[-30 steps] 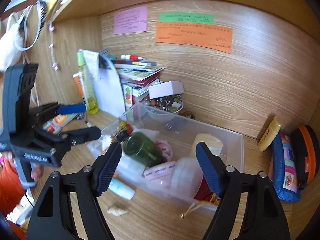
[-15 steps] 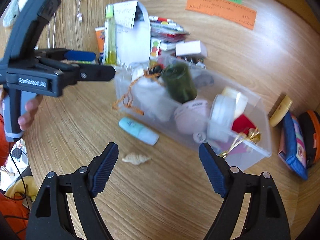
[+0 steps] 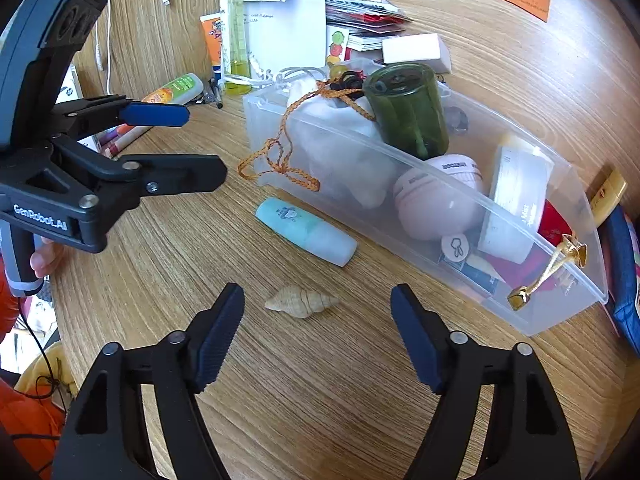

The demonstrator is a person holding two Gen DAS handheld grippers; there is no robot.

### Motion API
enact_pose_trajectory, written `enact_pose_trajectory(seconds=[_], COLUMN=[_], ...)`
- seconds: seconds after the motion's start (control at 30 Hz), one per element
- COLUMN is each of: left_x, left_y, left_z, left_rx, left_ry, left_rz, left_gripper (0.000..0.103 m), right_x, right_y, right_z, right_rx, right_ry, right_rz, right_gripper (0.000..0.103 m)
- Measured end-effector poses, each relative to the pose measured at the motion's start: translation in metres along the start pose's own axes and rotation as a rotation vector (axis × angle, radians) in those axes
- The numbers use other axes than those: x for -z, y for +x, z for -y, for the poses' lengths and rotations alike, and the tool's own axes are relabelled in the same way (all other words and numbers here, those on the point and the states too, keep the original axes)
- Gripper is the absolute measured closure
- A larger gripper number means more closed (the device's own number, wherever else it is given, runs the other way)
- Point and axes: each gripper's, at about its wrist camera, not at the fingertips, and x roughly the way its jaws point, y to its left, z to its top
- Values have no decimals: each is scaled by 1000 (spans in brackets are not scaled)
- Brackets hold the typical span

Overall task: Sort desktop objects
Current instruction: 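Withdraw both grippers toward the blue lotion tube and seashell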

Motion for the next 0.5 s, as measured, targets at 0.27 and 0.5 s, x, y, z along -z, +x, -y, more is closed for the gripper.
enact_pose_trajectory(seconds=[0.27, 0.5], left_x=[7, 8], left_y=[11, 24], left_z=[1, 19], left_rx=[25, 75], left_ry=[-8, -8], left_rz=[-58, -109], left_gripper=[6, 6], right_x=[-1, -1], right_y=[14, 9], right_z=[-9, -3], right_rx=[-29, -12], right_ry=[-17, -11], right_rz=[-44, -25], right_gripper=[56, 64])
